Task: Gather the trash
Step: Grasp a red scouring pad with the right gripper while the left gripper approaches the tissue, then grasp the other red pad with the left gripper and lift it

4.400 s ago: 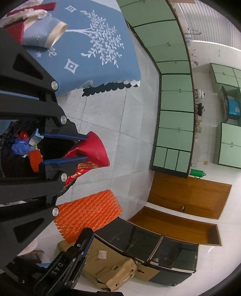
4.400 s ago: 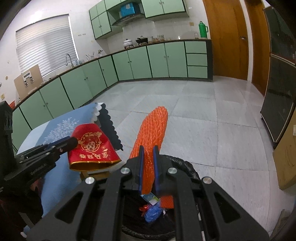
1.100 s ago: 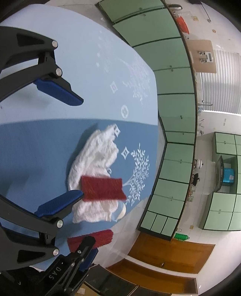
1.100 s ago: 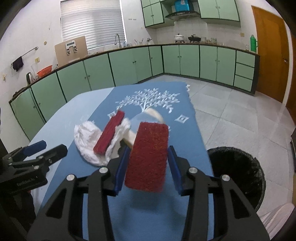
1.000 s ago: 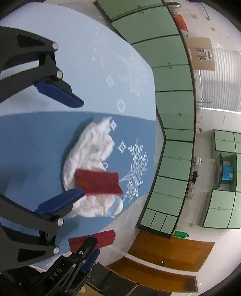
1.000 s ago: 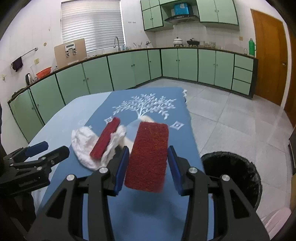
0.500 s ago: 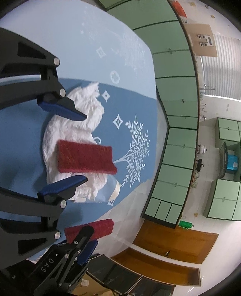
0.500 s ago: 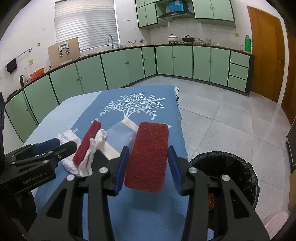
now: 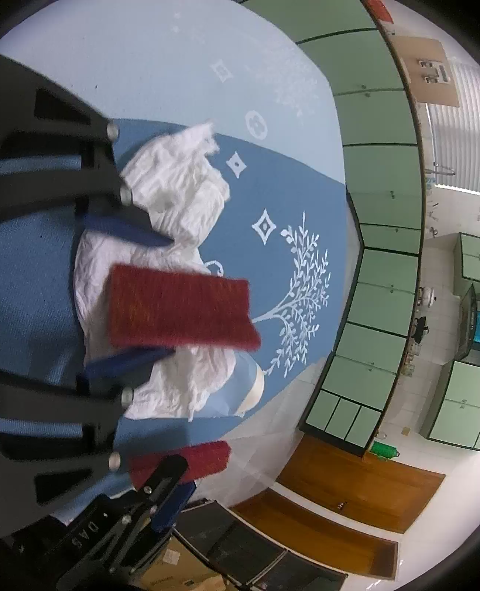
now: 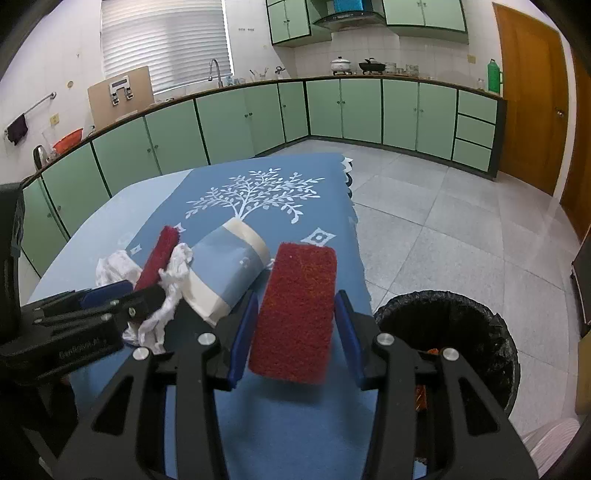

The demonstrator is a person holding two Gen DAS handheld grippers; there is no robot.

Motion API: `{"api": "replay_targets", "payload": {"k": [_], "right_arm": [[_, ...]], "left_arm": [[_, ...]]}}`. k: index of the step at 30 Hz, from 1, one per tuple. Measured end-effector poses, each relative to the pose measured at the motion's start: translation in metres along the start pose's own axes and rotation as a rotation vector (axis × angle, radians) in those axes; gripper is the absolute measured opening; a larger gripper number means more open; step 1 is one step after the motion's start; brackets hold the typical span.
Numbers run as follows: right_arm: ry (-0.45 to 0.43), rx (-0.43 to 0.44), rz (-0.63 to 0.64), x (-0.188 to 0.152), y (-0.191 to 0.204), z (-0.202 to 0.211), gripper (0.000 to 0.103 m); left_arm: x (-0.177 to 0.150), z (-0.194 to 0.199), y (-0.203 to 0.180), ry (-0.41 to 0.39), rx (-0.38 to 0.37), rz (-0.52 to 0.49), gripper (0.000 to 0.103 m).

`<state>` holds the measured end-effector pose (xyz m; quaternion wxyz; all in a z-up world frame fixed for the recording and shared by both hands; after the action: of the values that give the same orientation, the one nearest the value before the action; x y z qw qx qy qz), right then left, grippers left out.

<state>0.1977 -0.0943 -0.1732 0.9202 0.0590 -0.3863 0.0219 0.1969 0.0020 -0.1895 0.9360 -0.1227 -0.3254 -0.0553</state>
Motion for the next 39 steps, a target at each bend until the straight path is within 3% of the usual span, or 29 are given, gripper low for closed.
{"api": "replay_targets", "payload": {"k": [2, 7, 9, 14, 18, 22, 26, 30, 33, 35, 39], "right_arm": [[-0.006, 0.000, 0.007, -0.001, 0.001, 0.002, 0.041], [-0.029, -0.001, 0.020, 0.005, 0.004, 0.011, 0.041], [-0.040, -0.004, 0.024, 0.008, 0.003, 0.016, 0.041], [-0.060, -0.001, 0.034, 0.013, 0.007, 0.026, 0.041], [-0.055, 0.003, 0.040, 0.010, 0.011, 0.028, 0.041], [-0.047, 0.001, 0.040, 0.006, 0.011, 0.029, 0.041], [-0.046, -0.001, 0.040, 0.008, 0.011, 0.029, 0.041], [-0.045, -0.001, 0.040, 0.009, 0.010, 0.026, 0.041], [-0.038, -0.003, 0.037, 0.008, 0.008, 0.022, 0.041], [-0.031, -0.003, 0.032, 0.008, 0.007, 0.019, 0.041], [-0.025, -0.003, 0.028, 0.007, 0.006, 0.017, 0.041]], "left_arm": [[0.002, 0.004, -0.002, -0.013, -0.005, -0.003, 0.037], [0.007, 0.020, -0.002, -0.058, 0.004, -0.004, 0.036], [0.010, 0.026, 0.000, -0.072, -0.004, -0.001, 0.023], [0.016, 0.042, 0.002, -0.109, -0.002, 0.000, 0.022], [0.012, 0.040, 0.005, -0.092, -0.001, 0.016, 0.022], [0.007, 0.031, 0.005, -0.067, 0.022, 0.009, 0.056], [0.005, 0.017, 0.005, -0.036, 0.034, 0.002, 0.064], [0.002, 0.000, 0.007, 0.002, 0.031, 0.005, 0.064], [0.001, -0.010, 0.010, 0.033, 0.002, 0.031, 0.063], [0.000, -0.012, 0.009, 0.040, -0.011, 0.034, 0.049], [0.001, -0.007, 0.006, 0.022, -0.009, 0.023, 0.041]]}}
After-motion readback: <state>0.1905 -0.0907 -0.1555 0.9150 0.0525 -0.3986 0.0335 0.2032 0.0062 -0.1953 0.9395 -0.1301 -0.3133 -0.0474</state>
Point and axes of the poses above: each gripper's, at about its wrist camera, not at the fingertips, and z roughly against the way its jaws point, y to its left, x to its top, the point moved 9 cm from there along -z, roughly the way its jaws point, and after that the axes turned 5 degrees about y, right-handed, at the moved point
